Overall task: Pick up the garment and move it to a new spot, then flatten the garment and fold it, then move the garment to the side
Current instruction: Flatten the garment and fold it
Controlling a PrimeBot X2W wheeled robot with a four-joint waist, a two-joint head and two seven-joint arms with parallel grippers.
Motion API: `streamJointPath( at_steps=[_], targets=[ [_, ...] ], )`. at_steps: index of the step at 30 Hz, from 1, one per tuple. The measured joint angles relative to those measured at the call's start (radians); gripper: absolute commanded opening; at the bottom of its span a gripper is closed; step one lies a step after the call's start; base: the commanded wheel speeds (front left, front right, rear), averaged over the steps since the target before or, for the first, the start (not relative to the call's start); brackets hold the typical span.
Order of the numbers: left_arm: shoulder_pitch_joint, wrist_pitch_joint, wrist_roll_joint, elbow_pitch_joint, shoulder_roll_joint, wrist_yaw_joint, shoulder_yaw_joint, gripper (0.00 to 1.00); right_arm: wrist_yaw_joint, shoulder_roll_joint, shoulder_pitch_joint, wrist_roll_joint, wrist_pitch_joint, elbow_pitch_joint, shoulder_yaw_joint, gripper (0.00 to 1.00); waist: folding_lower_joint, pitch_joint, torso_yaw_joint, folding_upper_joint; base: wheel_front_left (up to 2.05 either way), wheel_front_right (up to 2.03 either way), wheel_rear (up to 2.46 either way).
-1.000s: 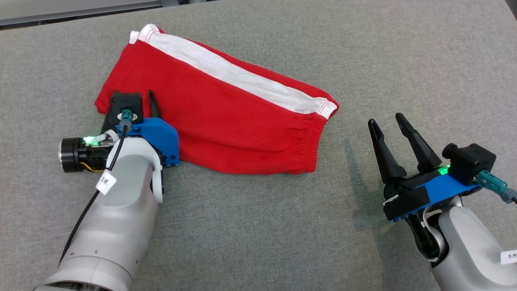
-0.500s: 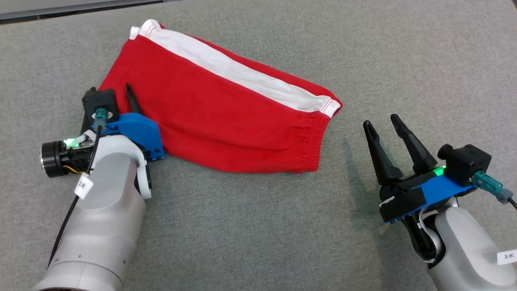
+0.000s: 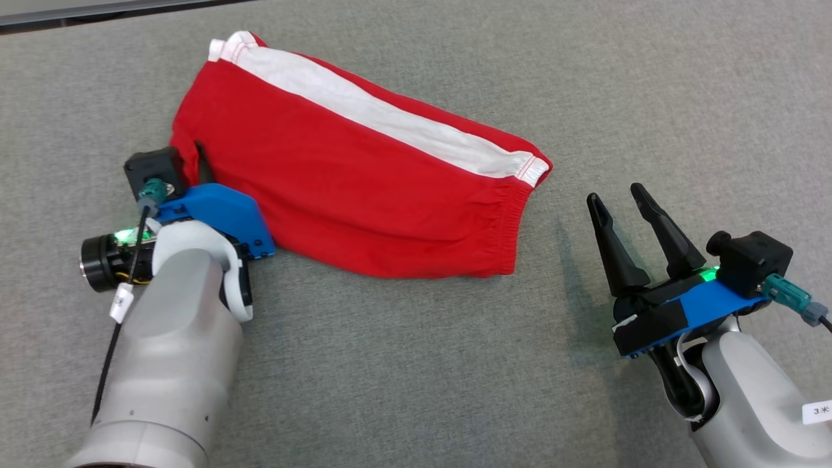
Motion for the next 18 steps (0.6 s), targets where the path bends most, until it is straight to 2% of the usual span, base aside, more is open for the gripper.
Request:
streamJointPath(
  at_steps=[5,11,14,18],
  targets=[
    [0.066,0.006,0.005,-0.074,-0.016,0.01,-0.004,0.0,0.0,0.0,0.006,-0.005,0.0,0.007,-0.011,1.0,0.0001,-0.038,0.039,0.0003,0.0,0.0,0.0],
    [0.227,0.007,-0.018,-0.206,-0.018,0.01,0.023,0.0,0.0,0.008,0.05,-0.029,0.0,0.033,-0.024,1.0,0.0,-0.124,0.103,0.0002,0.0,0.0,0.0],
    [0.323,0.007,-0.058,-0.255,-0.018,0.0,0.004,0.0,0.0,0.021,0.075,-0.043,0.0,0.048,-0.025,1.0,-0.0002,-0.17,0.13,0.0002,0.0,0.0,0.0],
    [0.424,0.007,-0.114,-0.304,-0.019,0.007,-0.042,0.0,0.0,0.032,0.104,-0.054,0.0,0.072,-0.028,1.0,-0.0002,-0.222,0.156,0.0001,0.0,0.0,0.0]
  ],
)
